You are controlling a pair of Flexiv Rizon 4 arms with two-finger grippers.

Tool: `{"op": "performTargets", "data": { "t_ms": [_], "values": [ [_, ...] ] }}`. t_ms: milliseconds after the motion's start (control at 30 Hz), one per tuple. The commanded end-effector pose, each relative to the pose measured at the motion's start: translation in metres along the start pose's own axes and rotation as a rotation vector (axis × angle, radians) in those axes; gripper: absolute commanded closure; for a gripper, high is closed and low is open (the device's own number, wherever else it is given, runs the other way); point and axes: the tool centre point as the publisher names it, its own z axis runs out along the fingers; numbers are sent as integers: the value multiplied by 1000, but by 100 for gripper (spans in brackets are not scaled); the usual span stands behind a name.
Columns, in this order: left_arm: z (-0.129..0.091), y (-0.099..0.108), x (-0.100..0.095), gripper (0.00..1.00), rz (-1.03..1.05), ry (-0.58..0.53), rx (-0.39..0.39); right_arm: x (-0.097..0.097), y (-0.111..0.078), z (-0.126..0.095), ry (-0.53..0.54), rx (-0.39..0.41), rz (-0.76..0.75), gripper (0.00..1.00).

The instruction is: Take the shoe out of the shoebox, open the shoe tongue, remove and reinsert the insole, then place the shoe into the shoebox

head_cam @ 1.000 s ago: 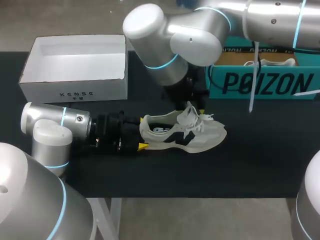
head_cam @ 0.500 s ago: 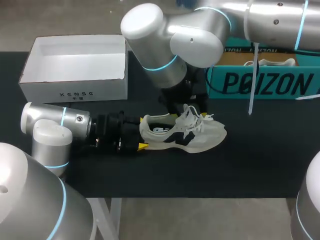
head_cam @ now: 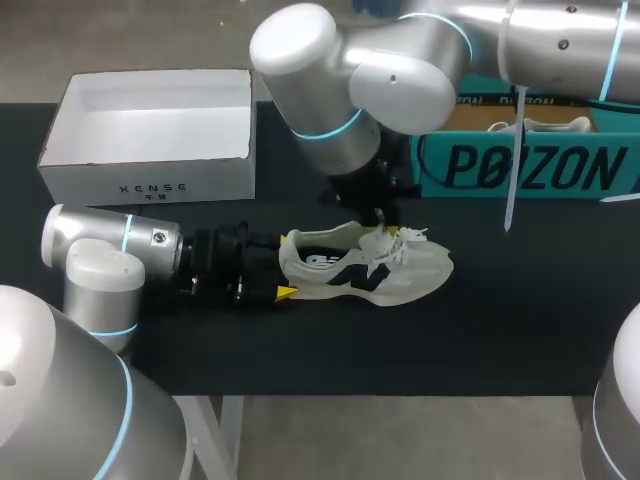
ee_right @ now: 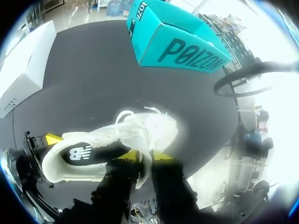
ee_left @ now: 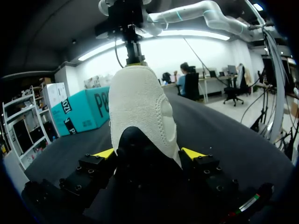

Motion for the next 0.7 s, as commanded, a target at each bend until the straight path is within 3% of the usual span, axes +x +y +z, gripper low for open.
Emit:
{"op": "performTargets", "data": {
  "t_ms": [33,700],
  "values": [
    [0,2,1,100,2,-3,0,-9,-1,4,11,1,96,100],
    [0,2,1,100,2,-3,0,-40,18,27,79,106,208,100]
  ]
}}
